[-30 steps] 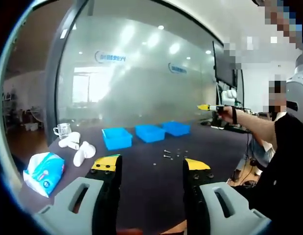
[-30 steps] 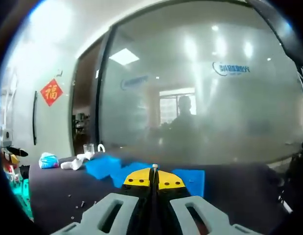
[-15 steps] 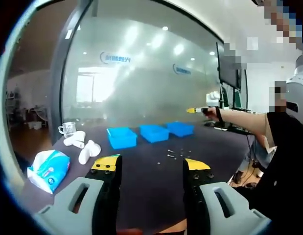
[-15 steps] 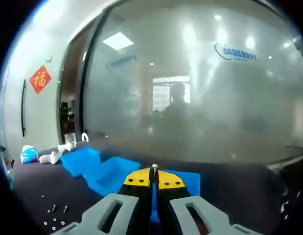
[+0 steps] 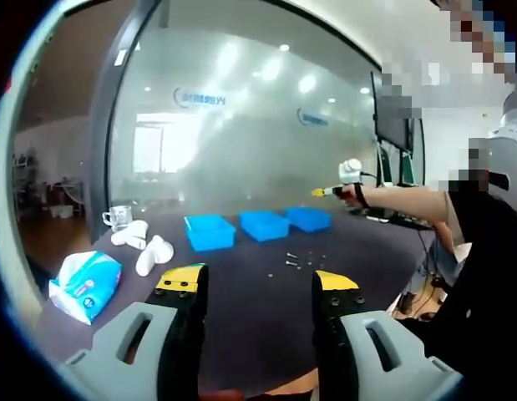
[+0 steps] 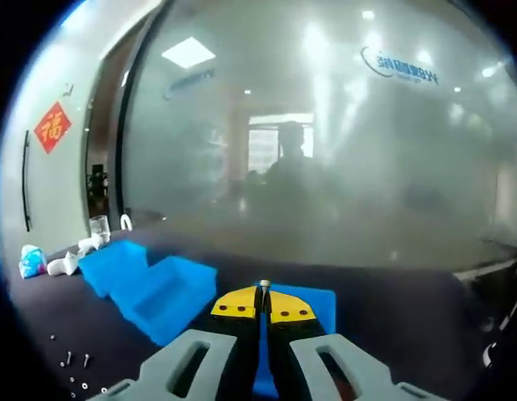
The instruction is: Sort the screws, nuts, and washers into the corresponding bins
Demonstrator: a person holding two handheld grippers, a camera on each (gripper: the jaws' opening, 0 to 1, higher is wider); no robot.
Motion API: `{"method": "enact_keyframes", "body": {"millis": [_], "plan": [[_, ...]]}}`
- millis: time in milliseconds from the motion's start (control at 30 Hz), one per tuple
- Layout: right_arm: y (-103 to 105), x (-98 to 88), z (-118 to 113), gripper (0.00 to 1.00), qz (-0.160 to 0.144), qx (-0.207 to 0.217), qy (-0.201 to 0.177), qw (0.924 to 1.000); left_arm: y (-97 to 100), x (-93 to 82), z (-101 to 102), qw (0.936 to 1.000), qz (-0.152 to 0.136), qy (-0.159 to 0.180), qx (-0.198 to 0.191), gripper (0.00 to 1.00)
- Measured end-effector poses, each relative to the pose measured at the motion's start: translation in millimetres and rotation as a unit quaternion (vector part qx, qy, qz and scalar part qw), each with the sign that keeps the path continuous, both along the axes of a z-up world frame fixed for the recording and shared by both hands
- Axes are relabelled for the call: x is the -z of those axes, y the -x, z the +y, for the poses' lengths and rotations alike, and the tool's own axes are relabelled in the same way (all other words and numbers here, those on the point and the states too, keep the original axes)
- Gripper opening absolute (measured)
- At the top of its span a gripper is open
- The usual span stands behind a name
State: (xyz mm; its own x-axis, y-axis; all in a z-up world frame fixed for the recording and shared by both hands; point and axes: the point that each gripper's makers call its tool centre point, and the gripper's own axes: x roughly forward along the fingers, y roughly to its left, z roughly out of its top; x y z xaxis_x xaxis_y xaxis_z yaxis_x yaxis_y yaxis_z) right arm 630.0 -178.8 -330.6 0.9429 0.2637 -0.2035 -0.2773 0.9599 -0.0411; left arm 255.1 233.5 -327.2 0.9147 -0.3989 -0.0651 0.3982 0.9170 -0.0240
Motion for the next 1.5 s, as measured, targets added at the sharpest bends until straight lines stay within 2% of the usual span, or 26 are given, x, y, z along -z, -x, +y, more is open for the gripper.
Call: {"method": "enact_keyframes", "body": {"millis": [400, 500, 633, 833, 1033, 1300, 1367, 1500], "plan": [[-4.6, 2.7, -1.5, 0.0, 0.006, -0.003, -0.001, 1.0, 1.6, -1.1, -2.6, 1.0, -0.002, -0.001, 0.001, 0.49], [-6.7, -0.2, -3.5, 0.03, -0.002, -0.001, 0.004, 1.0, 2.0, -1.1, -4.2, 1.0, -0.002, 0.0, 0.002, 0.49], [-5.8, -4.6, -5.5, 0.13, -0.016, 0.002, 0.008, 0.9998, 3.1, -1.3, -4.5, 1.0, -0.002, 0.001, 0.002, 0.49], [7.2, -6.2, -1.1, 0.13, -0.021, -0.007, 0.004, 0.9997, 4.0, -2.0, -3.7, 1.0, -0.003, 0.001, 0.0, 0.49], [35.5, -12.5, 10.7, 0.16, -0.036, -0.029, 0.002, 0.9989, 4.1, -2.0, -5.3, 1.0, -0.005, 0.001, 0.003, 0.49], [96.0, -21.8, 36.6, 0.17, -0.059, -0.077, -0.005, 0.9953, 1.2, -0.3, -7.9, 0.9999, -0.006, 0.006, 0.008, 0.49], [101.9, -20.2, 41.2, 0.18, -0.06, -0.092, -0.006, 0.994, 0.7, -0.2, -8.5, 0.9999, -0.006, 0.006, 0.009, 0.49], [142.1, -12.2, 49.5, 0.19, -0.06, -0.112, -0.003, 0.9919, -0.2, -0.4, -10.1, 0.9999, -0.007, 0.007, 0.012, 0.49]]}}
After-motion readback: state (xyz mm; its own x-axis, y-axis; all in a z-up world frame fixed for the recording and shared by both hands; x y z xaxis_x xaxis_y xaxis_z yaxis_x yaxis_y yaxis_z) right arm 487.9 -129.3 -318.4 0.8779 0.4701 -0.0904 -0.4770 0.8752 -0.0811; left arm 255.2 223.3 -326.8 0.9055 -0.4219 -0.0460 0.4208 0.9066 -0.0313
